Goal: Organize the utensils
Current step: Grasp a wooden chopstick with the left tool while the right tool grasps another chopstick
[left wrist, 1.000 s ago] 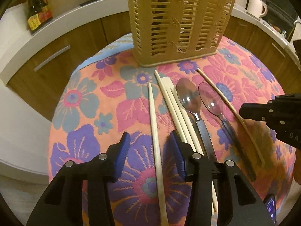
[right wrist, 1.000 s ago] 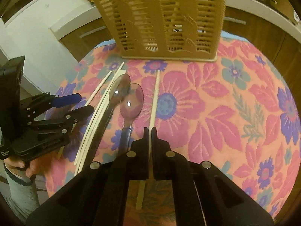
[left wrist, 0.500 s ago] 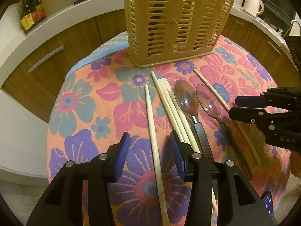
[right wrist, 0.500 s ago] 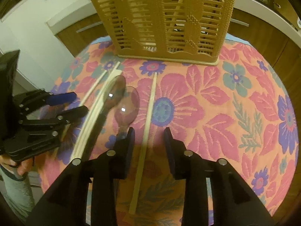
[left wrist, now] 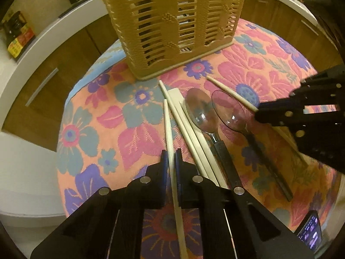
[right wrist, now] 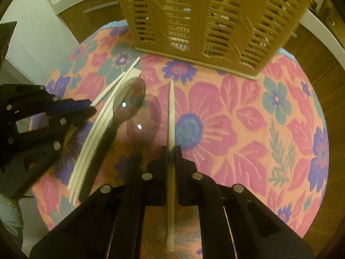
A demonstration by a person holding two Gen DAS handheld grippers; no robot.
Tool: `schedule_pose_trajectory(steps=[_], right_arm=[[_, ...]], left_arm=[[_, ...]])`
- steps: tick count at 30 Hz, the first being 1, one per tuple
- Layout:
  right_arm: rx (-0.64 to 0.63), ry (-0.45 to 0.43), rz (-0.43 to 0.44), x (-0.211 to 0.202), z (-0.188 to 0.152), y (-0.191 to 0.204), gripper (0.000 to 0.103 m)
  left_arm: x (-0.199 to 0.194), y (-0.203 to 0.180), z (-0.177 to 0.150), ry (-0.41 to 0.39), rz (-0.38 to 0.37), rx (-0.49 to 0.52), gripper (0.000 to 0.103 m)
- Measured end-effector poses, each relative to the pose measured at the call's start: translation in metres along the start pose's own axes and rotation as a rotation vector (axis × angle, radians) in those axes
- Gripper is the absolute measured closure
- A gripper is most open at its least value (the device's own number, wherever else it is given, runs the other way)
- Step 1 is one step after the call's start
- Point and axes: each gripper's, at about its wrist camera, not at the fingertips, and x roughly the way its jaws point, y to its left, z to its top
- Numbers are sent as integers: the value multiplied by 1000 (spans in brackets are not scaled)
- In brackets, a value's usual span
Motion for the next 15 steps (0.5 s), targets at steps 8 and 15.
schedule_pose_trajectory(steps=[8, 15], right_arm=[[3, -136, 112, -47, -26, -22, 99], [-37, -404, 155, -131, -21, -26, 99]], left_arm=[[-50, 24, -11, -211, -120, -142, 99], [-136, 37, 5, -510, -184, -196, 99]])
